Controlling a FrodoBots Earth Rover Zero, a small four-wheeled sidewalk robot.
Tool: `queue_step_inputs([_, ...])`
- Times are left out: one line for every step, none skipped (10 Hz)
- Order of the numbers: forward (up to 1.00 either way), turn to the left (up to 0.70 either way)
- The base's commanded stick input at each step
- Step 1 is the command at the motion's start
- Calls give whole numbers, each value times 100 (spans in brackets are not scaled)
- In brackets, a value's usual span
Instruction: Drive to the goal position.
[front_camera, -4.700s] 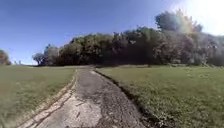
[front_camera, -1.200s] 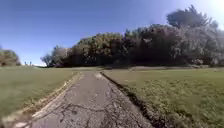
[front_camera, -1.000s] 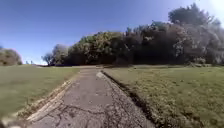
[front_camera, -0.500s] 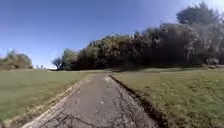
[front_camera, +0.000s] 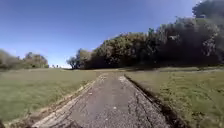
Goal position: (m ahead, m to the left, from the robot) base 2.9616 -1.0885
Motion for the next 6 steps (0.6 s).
queue_step_inputs([50,0])
queue_step_inputs([50,0])
queue_step_inputs([50,0])
queue_step_inputs([50,0])
queue_step_inputs([50,0])
queue_step_inputs([50,0])
